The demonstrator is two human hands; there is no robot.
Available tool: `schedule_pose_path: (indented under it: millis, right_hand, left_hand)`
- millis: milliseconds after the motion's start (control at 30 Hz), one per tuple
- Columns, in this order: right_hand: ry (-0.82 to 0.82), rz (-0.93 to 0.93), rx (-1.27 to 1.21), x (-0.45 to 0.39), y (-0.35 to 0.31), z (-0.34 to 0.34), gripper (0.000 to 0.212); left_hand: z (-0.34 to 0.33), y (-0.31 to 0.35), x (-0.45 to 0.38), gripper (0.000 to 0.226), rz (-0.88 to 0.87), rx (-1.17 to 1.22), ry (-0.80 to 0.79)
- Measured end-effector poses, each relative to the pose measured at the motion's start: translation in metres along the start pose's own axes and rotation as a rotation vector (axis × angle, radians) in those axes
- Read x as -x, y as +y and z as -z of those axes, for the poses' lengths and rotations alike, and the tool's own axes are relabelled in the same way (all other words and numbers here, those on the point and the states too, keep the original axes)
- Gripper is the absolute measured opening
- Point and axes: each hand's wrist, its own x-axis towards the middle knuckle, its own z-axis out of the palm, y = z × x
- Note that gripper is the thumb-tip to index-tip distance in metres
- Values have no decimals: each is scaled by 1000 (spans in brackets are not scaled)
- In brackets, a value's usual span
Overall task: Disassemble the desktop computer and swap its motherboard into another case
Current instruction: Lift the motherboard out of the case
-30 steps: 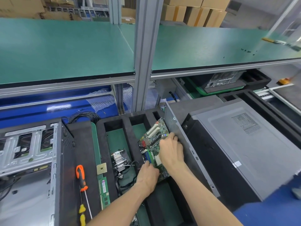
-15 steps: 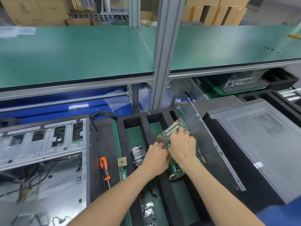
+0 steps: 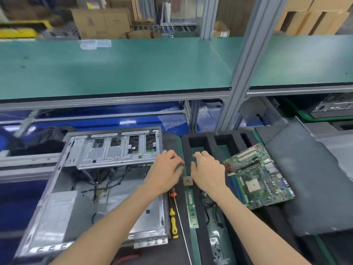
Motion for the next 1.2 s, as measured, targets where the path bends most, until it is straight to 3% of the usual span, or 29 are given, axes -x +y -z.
schedule_pose_path:
  millis: [167, 400, 700, 1033, 1200]
  right_hand:
    - [-42, -4, -73, 22, -34, -27, 30]
    - [-166, -142, -170, 49, -54, -57, 28]
    - [-476, -340, -230, 87, -54, -86, 38]
    - [-563, -345, -265, 79, -54, -93, 25]
    - [-549, -342, -304, 84, -51, -90, 35]
  left_hand:
    - [17, -43, 51, 22, -39, 9, 34]
    - [24, -66, 93, 45, 8, 154, -152]
    - [20, -67, 116, 60, -11, 201, -197]
    - [15, -62, 117, 64, 10, 149, -176]
    - [19, -60, 118, 65, 3, 113, -204]
